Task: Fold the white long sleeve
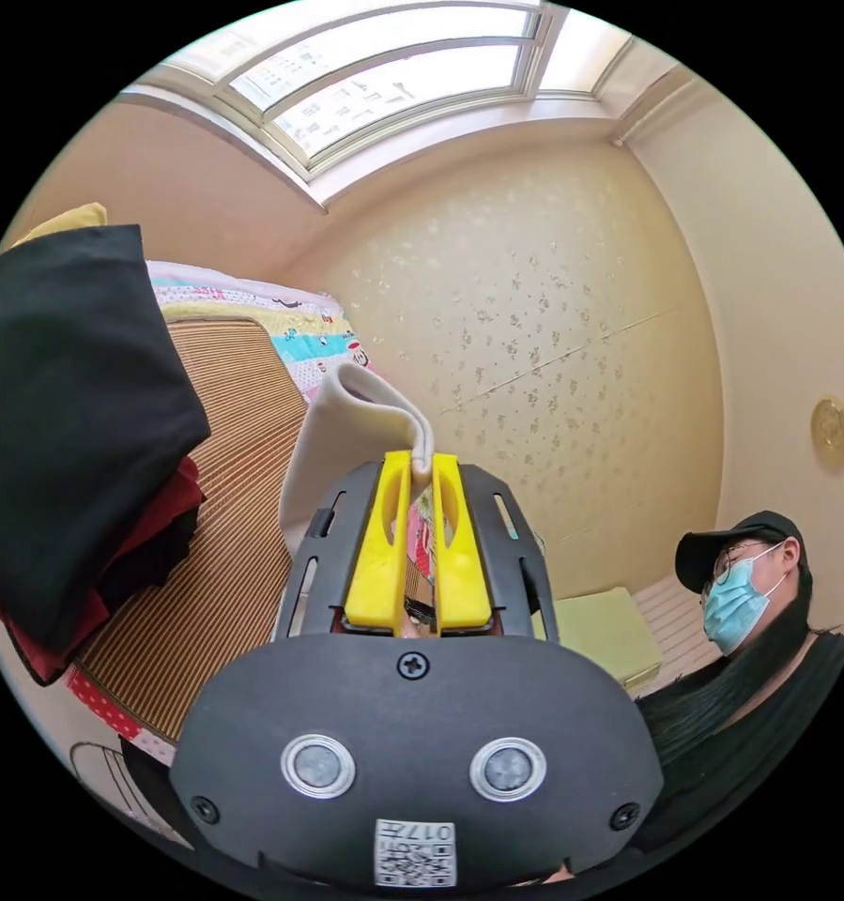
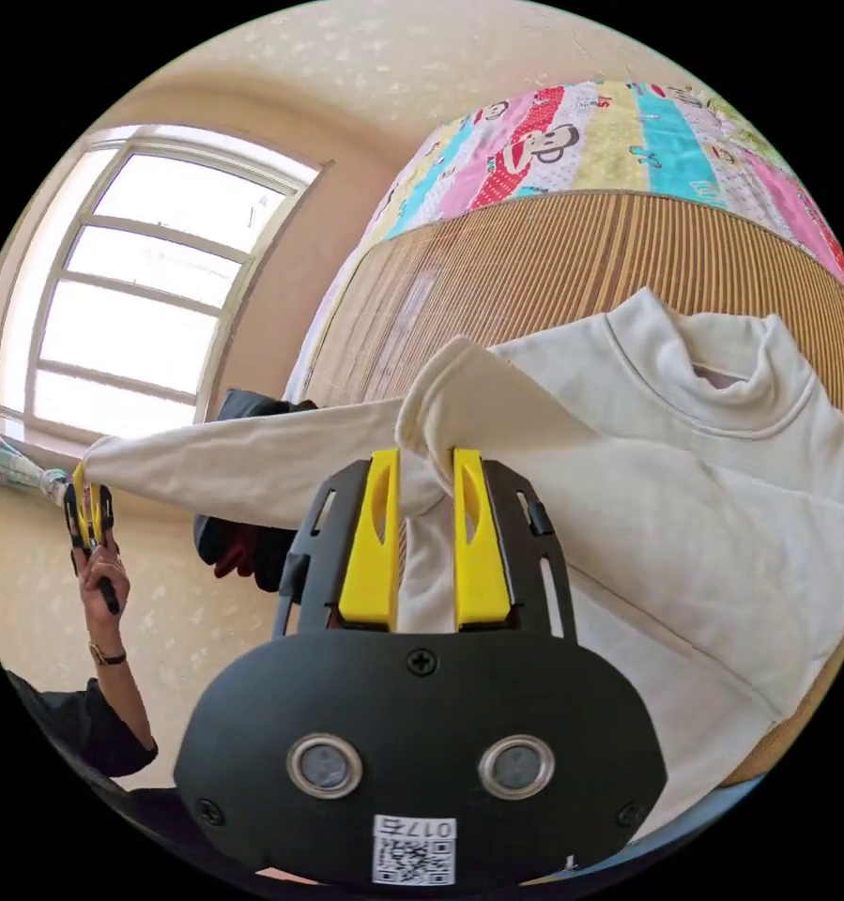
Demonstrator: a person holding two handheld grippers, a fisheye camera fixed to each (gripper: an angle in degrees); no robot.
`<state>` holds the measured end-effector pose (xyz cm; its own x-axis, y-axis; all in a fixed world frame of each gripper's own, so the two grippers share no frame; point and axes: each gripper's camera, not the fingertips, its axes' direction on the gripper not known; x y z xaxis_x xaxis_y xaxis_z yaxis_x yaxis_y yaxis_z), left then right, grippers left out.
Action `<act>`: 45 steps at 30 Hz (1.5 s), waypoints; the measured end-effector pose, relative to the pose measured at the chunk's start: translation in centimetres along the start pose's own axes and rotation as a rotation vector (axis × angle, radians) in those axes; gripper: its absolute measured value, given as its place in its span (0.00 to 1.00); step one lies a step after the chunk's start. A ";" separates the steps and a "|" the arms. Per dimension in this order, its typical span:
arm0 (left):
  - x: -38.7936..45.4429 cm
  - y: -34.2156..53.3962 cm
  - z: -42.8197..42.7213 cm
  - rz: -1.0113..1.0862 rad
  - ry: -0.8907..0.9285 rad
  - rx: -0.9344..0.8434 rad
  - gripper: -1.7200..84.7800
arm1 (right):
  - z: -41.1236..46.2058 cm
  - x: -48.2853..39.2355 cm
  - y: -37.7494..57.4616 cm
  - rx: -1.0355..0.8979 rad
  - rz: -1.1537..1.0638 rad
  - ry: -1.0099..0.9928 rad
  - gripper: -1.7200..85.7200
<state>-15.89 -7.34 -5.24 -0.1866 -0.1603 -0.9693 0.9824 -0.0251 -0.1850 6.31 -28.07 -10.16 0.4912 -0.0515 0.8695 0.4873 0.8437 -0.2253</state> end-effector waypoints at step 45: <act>-7.1 11.1 10.7 -0.139 -0.114 -1.501 0.06 | -27.2 9.5 33.8 -0.206 0.505 0.041 0.05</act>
<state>-3.62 -17.06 1.33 -0.2037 -0.3167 -0.9264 0.0280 0.9440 -0.3288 47.12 -14.56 -21.51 0.7262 0.3091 0.6141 0.3126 0.6470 -0.6954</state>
